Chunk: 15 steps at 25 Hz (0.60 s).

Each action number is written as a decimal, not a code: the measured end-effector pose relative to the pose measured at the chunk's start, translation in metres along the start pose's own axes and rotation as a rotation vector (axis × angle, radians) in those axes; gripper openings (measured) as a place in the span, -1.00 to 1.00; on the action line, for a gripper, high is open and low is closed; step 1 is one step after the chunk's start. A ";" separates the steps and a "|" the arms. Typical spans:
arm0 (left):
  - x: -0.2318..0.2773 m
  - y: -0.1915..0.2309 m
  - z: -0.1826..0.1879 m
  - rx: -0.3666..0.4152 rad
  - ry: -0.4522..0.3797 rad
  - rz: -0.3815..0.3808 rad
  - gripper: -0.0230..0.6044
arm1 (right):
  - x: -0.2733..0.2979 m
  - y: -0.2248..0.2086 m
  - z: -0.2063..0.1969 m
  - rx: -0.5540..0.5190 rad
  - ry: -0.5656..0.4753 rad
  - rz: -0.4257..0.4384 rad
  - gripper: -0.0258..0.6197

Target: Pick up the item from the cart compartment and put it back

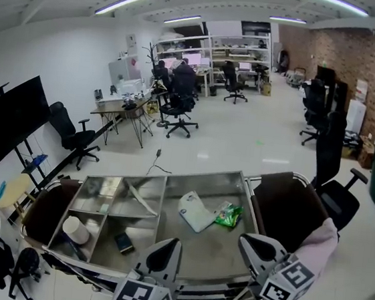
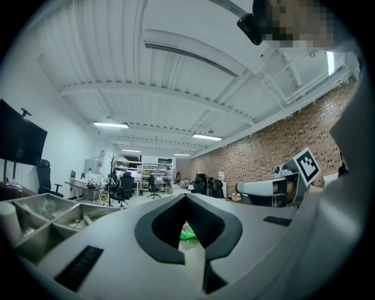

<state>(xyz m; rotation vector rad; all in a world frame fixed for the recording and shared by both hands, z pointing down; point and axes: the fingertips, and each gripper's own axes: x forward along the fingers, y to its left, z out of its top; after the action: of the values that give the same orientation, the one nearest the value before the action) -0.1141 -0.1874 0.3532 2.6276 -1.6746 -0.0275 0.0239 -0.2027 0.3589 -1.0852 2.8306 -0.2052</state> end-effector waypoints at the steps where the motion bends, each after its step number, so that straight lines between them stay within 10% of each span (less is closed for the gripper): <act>1: -0.002 -0.001 -0.002 -0.006 0.001 -0.002 -0.93 | -0.001 0.001 -0.002 -0.002 0.004 -0.001 -0.87; 15: 0.004 0.003 -0.007 0.011 -0.019 0.015 -0.93 | 0.001 0.001 -0.007 -0.031 0.028 -0.041 -0.88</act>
<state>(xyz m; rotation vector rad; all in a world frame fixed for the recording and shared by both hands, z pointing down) -0.1153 -0.1920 0.3601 2.6312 -1.7045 -0.0429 0.0219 -0.2022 0.3660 -1.1562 2.8471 -0.1816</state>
